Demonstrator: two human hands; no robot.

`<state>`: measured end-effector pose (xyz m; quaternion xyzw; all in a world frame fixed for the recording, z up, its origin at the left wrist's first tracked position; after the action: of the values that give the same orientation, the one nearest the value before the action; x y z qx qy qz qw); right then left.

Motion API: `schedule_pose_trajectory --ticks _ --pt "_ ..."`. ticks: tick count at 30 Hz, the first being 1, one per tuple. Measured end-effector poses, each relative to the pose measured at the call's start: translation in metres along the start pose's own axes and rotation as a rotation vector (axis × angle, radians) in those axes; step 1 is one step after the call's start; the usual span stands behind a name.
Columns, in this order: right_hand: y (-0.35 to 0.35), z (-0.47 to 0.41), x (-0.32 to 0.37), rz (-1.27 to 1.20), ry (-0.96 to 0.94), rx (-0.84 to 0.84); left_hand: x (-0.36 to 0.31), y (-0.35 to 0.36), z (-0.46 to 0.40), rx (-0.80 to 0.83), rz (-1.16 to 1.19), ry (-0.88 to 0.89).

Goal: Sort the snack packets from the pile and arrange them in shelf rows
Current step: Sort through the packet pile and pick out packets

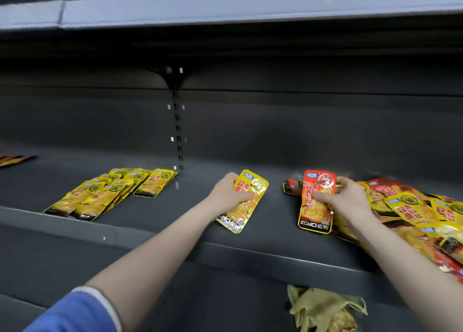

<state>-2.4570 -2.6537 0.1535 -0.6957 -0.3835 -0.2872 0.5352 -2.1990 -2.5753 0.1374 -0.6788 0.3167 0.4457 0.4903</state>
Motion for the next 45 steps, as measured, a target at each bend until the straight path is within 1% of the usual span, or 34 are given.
schedule_pose_trajectory --ticks 3,6,12,17,22,29,33,36,41,45 --pt "0.034 0.003 0.022 -0.017 0.002 0.025 0.014 -0.039 0.0 -0.042 -0.003 -0.005" --pt "0.075 0.011 0.045 -0.057 0.018 0.052 0.034 -0.085 -0.003 -0.078 -0.055 -0.014" --pt "0.16 0.024 0.081 -0.137 0.046 0.098 0.084 -0.169 -0.017 -0.148 -0.087 -0.079" --pt "0.194 0.025 0.094 -0.169 0.079 0.099 0.104 -0.207 -0.025 -0.205 -0.155 -0.119" --pt "0.204 0.02 0.098 -0.178 0.088 0.11 0.114 -0.218 -0.035 -0.237 -0.229 -0.141" --pt "0.209 0.004 0.094 -0.215 0.085 0.132 0.122 -0.206 -0.048 -0.247 -0.481 -0.151" --pt "0.214 -0.002 0.087 -0.23 0.09 0.154 0.127 -0.203 -0.056 -0.27 -0.572 -0.143" --pt "0.215 -0.007 0.084 -0.24 0.089 0.161 0.126 -0.201 -0.059 -0.291 -0.704 -0.132" --pt "0.22 -0.013 0.079 -0.258 0.094 0.184 0.126 -0.192 -0.062 -0.259 -0.991 -0.104" --pt "0.225 -0.013 0.078 -0.283 0.096 0.198 0.129 -0.192 -0.061 -0.255 -1.043 -0.131"
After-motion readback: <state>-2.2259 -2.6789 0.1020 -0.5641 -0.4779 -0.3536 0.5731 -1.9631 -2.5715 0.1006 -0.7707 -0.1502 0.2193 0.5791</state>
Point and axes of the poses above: each hand's wrist, its own z-axis away from the middle knuckle, its own y-axis out of the palm, x = y × z, the point moved 9 cm from there along -z, towards the middle knuckle, and after that the axes turned 8 degrees about z, right-handed, at the moved point
